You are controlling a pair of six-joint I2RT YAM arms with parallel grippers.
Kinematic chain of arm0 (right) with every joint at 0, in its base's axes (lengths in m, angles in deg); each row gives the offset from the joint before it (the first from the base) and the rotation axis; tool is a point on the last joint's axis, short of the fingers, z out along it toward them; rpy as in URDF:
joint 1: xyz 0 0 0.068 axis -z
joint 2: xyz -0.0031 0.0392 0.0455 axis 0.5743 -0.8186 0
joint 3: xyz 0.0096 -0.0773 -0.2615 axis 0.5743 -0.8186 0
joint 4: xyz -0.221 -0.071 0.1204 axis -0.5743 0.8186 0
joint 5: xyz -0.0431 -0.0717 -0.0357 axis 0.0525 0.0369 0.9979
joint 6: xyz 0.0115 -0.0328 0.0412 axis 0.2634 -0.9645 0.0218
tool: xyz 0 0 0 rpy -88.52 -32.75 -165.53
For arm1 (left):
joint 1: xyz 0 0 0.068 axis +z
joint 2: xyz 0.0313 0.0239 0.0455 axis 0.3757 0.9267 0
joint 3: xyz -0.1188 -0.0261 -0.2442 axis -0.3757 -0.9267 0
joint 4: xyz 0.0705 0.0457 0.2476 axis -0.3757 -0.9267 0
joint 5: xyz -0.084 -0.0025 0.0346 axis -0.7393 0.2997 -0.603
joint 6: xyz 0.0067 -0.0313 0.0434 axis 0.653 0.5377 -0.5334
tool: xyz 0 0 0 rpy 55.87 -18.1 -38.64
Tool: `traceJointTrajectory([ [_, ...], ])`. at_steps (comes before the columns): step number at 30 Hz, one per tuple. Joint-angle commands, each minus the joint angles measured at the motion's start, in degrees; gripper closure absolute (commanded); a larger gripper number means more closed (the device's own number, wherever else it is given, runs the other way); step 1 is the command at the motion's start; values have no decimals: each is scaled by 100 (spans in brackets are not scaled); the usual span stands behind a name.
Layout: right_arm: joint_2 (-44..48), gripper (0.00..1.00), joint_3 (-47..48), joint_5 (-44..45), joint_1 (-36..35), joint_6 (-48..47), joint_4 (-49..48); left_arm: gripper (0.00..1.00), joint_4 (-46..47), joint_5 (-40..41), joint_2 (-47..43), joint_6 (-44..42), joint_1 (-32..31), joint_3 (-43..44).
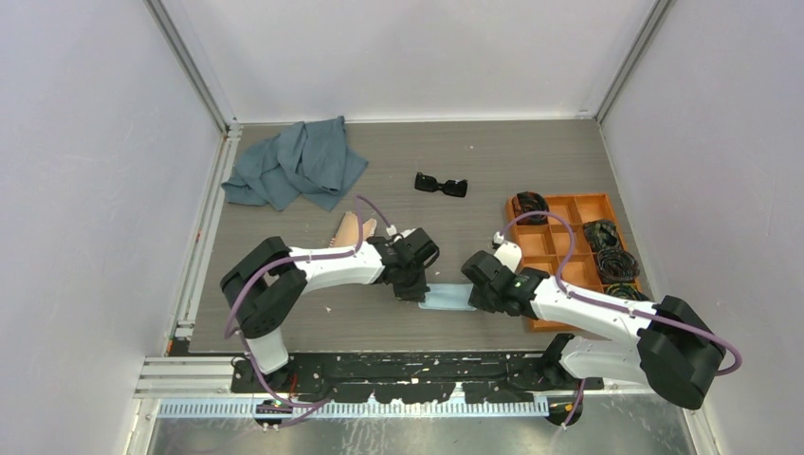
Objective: Organize the sunglasses
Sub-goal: Fold the glasses cleaning cloth at the center of the board.
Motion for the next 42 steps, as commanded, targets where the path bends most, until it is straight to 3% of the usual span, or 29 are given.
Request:
traceJointTrajectory([
  [1,-25,98,-34,91,21,72,-103,99,118,-26,70,61,-20,38],
  [13,-28,97,-60,81,25,72,-94,100,5,-10,133,56,-20,104],
  [17,4,91,-53,95,29,73,-75,100,-29,15,118,49,-20,123],
  [26,51,74,33,153,26,55,70,75,-208,234,-70,67,-63,142],
  [33,346,68,185,255,24,14,343,68,-340,389,-371,62,-96,123],
  [42,325,71,398,237,28,-136,132,68,-316,705,-613,-83,-305,326],
])
